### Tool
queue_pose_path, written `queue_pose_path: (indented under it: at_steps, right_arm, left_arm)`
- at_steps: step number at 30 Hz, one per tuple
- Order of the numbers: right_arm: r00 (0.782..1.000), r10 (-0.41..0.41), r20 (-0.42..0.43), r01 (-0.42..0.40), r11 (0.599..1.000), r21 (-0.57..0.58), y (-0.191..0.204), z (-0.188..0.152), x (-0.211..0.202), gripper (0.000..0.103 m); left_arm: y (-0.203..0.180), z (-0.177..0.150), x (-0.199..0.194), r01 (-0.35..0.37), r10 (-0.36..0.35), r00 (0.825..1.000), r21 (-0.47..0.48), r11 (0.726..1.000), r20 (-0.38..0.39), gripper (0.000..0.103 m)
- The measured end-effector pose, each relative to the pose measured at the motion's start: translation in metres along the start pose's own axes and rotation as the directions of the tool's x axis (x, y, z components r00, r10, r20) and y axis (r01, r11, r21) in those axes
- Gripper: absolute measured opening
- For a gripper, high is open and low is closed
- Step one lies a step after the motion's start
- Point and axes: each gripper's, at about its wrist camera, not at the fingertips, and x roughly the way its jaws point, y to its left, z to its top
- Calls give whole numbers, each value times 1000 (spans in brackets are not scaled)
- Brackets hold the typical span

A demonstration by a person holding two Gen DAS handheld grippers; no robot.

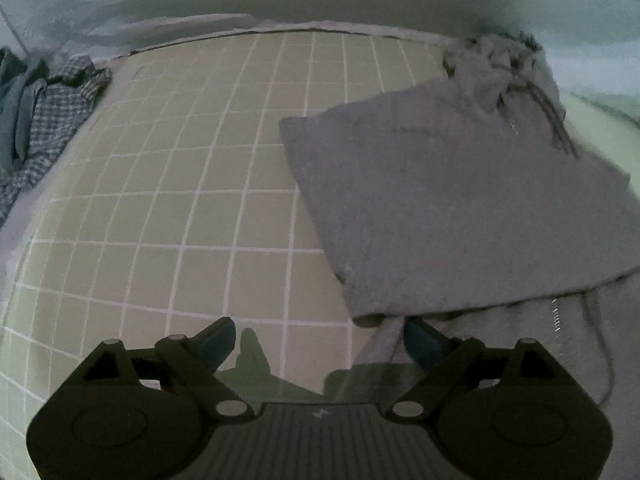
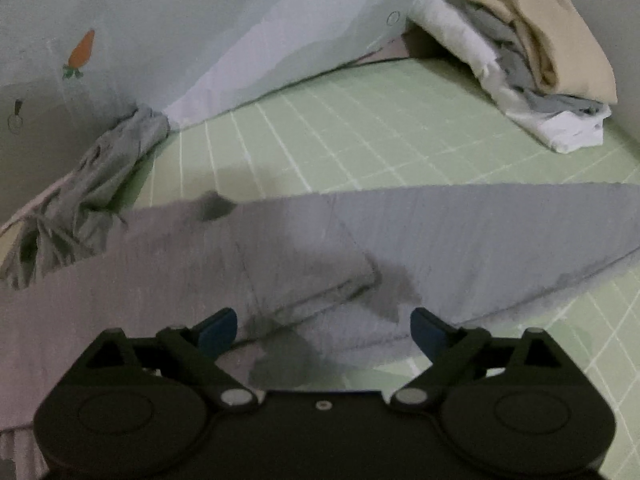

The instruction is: Fold clothes

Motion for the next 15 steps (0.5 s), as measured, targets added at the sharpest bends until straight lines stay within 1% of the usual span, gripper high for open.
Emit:
queue_pose_path:
  at_steps: [3, 4, 5, 6, 9, 11, 15]
  right_arm:
    - [1000, -1, -12, 1, 1000, -11, 0, -3, 3, 95]
    - [1000, -1, -16, 1, 1000, -15, 0, -3, 5, 95]
    - [1000, -2, -20, 2, 1000, -17, 0, -4, 6, 96]
    - [1000, -3, -24, 2, 1000, -20, 1, -5, 6, 96]
    - [999, -24, -36, 22, 999, -50, 3, -7, 10, 97]
    - [998, -45, -35, 42, 996, -83, 6, -10, 11, 98]
    - [998, -51, -31, 48, 996, -77, 5, -11, 11, 99]
  left_arm:
    - [-4, 2, 7, -2, 2, 1000, 17, 1000, -5, 92]
    - [-1, 3, 7, -11, 11, 1000, 5, 1000, -2, 92]
    - [3, 2, 7, -26, 26, 1000, -17, 1000, 3, 92]
    - [7, 2, 6, -40, 40, 999, -39, 998, 7, 94]
    - [19, 1, 5, -81, 83, 996, -105, 991, 20, 95]
    - [28, 0, 3, -107, 112, 993, -150, 983, 27, 95]
    - [44, -1, 1, -158, 171, 985, -237, 958, 36, 95]
